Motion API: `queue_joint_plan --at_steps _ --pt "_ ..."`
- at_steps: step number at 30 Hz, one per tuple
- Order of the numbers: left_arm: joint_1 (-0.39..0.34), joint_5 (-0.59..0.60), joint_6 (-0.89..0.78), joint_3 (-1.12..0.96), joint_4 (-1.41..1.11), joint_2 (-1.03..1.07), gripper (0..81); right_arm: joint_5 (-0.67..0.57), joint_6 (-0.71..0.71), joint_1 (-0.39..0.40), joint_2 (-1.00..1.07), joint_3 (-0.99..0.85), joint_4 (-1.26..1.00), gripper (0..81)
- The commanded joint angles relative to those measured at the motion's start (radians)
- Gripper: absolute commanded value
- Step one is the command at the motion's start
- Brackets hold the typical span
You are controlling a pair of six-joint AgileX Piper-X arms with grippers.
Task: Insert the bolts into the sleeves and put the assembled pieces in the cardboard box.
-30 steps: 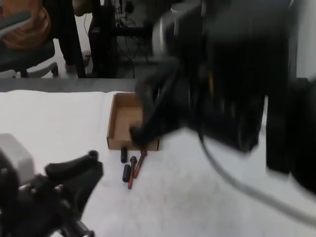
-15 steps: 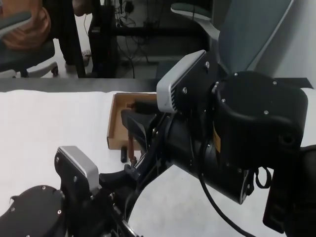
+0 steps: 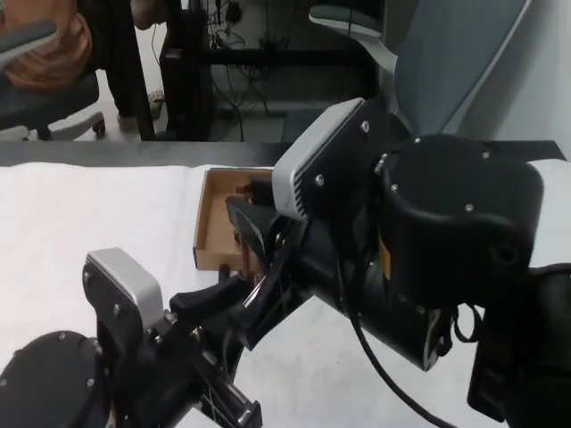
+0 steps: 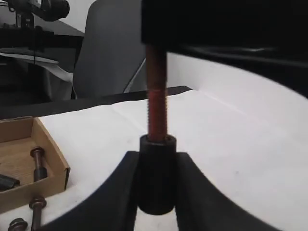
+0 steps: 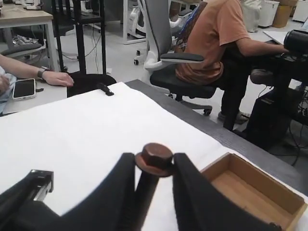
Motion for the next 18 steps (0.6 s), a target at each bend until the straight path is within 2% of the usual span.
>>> queue_joint_plan --at_steps 1,18 --pt "-0.005 -0.008 -0.004 -0.005 -0.029 0.001 1.8 0.01 0.0 0.001 0.014 -0.002 -0.014 0.6" --pt "-0.005 -0.057 -0.004 -0.035 -0.112 0.001 1.8 0.029 0.024 0.021 0.026 -0.002 -0.019 0.6"
